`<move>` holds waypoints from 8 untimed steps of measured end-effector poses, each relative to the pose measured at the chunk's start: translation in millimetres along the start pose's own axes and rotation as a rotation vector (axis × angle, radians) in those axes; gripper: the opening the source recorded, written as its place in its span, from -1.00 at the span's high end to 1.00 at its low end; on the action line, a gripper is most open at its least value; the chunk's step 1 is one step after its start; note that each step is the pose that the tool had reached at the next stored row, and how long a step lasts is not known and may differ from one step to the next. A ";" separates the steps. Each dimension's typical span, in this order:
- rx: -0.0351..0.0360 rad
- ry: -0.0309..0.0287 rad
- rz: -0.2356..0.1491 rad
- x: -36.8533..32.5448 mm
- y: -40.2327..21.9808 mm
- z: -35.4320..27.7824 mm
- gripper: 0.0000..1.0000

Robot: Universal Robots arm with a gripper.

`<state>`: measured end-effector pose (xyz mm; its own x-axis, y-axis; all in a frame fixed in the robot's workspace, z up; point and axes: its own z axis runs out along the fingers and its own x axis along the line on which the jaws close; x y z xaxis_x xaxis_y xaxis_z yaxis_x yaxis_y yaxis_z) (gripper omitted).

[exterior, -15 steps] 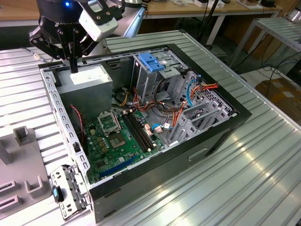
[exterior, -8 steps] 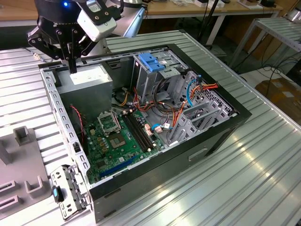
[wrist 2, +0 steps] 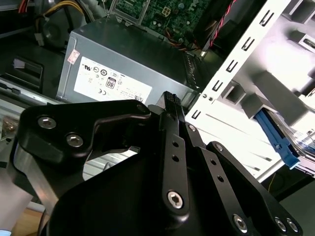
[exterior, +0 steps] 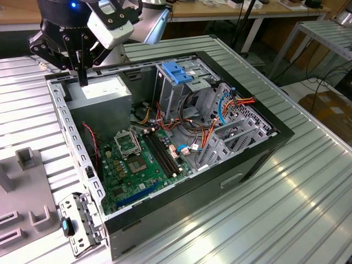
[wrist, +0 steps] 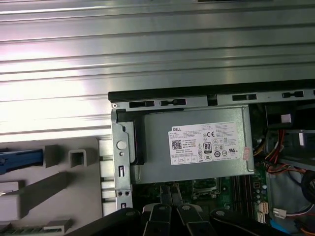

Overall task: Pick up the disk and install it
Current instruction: 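Reach for the disk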

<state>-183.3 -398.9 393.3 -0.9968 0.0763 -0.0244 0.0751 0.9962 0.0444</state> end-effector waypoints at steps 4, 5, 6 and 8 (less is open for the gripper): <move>0.0000 0.0000 0.000 2.2 -0.2 0.0 0.79; 0.0000 0.0000 0.000 2.6 -0.2 -0.1 0.79; 0.0000 0.0000 0.000 3.1 -0.2 -0.1 0.79; 0.0000 0.0000 0.000 3.9 -0.3 -0.1 0.79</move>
<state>-187.2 -398.9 393.3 -0.9968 0.0762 -0.0245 0.0751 0.9962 0.0444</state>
